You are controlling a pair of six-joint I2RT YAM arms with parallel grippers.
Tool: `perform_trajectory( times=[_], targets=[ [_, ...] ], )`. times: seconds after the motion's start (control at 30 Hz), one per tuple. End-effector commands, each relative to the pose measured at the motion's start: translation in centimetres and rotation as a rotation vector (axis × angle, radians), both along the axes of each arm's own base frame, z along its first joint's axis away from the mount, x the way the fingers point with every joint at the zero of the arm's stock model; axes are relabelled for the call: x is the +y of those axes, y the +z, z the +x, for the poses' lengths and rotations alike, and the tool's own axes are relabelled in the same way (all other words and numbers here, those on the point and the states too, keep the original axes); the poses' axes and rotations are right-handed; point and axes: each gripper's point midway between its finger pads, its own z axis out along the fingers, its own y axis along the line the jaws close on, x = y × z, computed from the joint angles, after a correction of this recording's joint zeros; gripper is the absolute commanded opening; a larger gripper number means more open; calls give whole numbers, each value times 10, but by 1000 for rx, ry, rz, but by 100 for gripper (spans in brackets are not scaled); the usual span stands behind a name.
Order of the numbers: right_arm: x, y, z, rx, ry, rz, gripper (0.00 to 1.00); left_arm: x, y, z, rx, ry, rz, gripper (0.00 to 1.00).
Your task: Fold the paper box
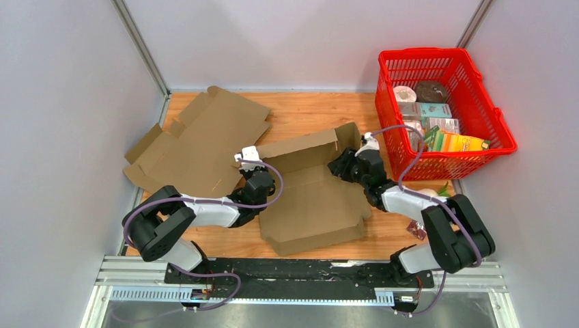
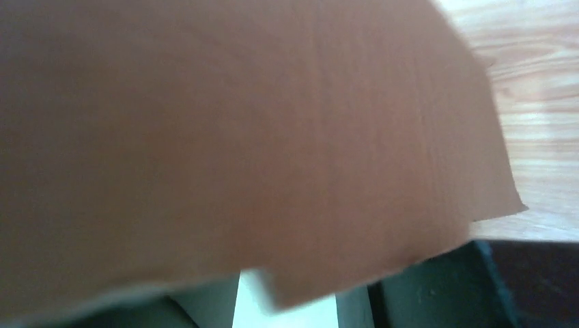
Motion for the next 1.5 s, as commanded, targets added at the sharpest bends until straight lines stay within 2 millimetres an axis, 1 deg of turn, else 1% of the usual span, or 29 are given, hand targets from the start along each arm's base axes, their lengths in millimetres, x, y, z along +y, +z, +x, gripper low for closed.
perform_trajectory(
  times=[0.0,0.03,0.13,0.17,0.2,0.23,0.27,0.3,0.33,0.37,0.4,0.43,0.47,0.5,0.53,0.6,0.63,0.73,0.77,0.87,0.9,0.93,0.97,1.0,1.03,1.2,1.27,1.37,1.47],
  targets=[
    [25,-1,5,0,47,30,49,-14,-3,2,18,-37,-39,0],
    [31,-10,0,17,61,16,49,-14,-4,2,19,-40,-39,0],
    [36,-20,-7,31,94,-27,51,-13,-3,2,19,-39,-37,0],
    [33,-21,-7,36,88,-46,52,-12,-3,1,20,-36,-36,0],
    [27,-28,-13,76,81,-81,54,-11,-5,1,24,-34,-33,0],
    [24,-17,-15,63,82,-92,55,-11,-4,1,23,-31,-32,0],
    [13,-14,-13,58,40,-137,58,-11,-6,1,28,-31,-26,0],
    [4,-14,-20,91,53,-208,59,-11,-6,1,30,-31,-23,0],
    [-2,0,-22,74,43,-232,60,-11,-6,1,32,-33,-19,0],
    [-14,2,-25,89,21,-279,62,-11,-5,1,33,-34,-13,0],
    [-26,-4,-39,150,25,-337,63,-11,-4,1,32,-35,-5,0],
    [-34,13,-39,129,5,-337,63,-11,-3,2,33,-34,0,0],
    [-40,17,-42,139,-2,-343,64,-11,-5,2,37,-33,9,0],
    [-49,13,-54,187,-3,-366,64,-10,-5,2,39,-30,16,0],
    [-54,26,-55,168,-14,-360,64,-9,-6,2,43,-27,24,0],
    [-62,35,-64,165,-17,-375,66,-9,-6,2,44,-28,36,0],
    [-65,40,-64,151,-16,-390,66,-9,-7,2,45,-31,40,0],
    [-71,60,-59,100,-29,-418,68,-7,-7,2,45,-27,47,0],
    [-71,72,-54,73,-36,-418,69,-7,-7,2,45,-24,49,0],
    [-68,85,-44,56,-37,-417,70,-7,-8,2,50,-25,55,0],
    [-64,91,-37,46,-40,-405,70,-7,-8,2,51,-25,57,0],
    [-62,93,-33,43,-42,-399,70,-7,-8,2,53,-24,62,0],
    [-56,95,-30,37,-22,-377,70,-7,-7,2,54,-22,62,0],
    [-49,97,-23,15,-11,-360,70,-8,-8,2,56,-21,61,0],
    [-41,97,-22,-1,12,-353,70,-7,-8,3,59,-18,65,0],
    [-32,92,0,-47,-44,-396,70,-5,-7,3,58,6,55,0],
    [-38,92,5,-68,-116,-447,69,-4,-8,3,60,15,52,0],
    [-42,90,17,-97,-196,-464,66,-3,-7,3,57,31,46,0],
    [-48,89,22,-104,-263,-476,58,-1,-7,4,55,48,55,0]
  ],
)
